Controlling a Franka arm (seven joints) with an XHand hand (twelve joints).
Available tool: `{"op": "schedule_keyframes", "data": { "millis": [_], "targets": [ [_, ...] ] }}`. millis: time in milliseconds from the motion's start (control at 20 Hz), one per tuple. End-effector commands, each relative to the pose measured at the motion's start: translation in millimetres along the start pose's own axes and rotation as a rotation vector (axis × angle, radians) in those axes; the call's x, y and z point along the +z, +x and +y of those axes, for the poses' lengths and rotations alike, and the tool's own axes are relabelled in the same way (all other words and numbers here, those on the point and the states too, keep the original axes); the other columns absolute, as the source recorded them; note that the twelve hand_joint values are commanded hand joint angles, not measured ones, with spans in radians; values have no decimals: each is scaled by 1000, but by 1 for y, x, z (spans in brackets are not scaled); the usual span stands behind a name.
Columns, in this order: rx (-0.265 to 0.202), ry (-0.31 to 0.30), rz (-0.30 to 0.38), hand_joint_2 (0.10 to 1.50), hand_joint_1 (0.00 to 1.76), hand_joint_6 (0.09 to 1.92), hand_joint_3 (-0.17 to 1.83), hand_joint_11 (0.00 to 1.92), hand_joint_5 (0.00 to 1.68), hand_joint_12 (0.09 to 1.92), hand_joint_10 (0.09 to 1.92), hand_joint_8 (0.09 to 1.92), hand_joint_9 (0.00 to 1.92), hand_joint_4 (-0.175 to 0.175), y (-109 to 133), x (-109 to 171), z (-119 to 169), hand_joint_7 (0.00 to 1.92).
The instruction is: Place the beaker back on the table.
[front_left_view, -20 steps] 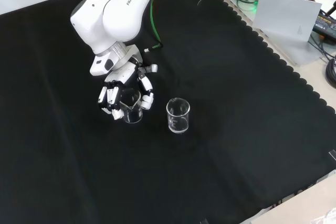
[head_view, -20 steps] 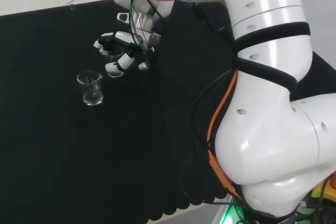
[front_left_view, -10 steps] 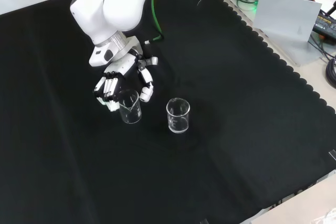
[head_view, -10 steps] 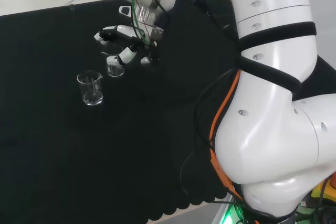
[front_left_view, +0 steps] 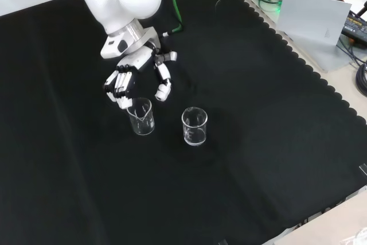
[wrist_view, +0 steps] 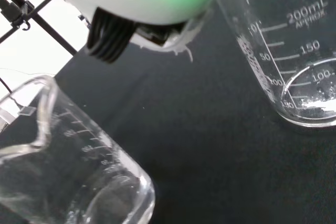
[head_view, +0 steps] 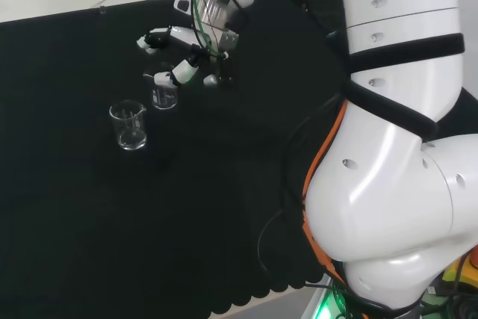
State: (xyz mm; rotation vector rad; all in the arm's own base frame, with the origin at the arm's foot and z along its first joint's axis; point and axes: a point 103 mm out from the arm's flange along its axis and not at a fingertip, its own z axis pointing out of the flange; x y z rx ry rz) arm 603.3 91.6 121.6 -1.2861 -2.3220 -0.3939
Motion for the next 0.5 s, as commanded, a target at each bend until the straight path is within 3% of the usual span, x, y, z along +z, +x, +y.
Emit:
{"op": "schedule_keyframes", "data": {
  "millis": [50, 500],
  "targets": [
    [64, -76, -35, 446, 1046, 391, 771, 0, 396, 1394, 720, 677, 445, -75, 20, -45, -45, 410],
    [136, -113, -44, 454, 1037, 382, 765, 0, 396, 1393, 721, 676, 442, -77, 20, -62, -93, 406]
  ]
}}
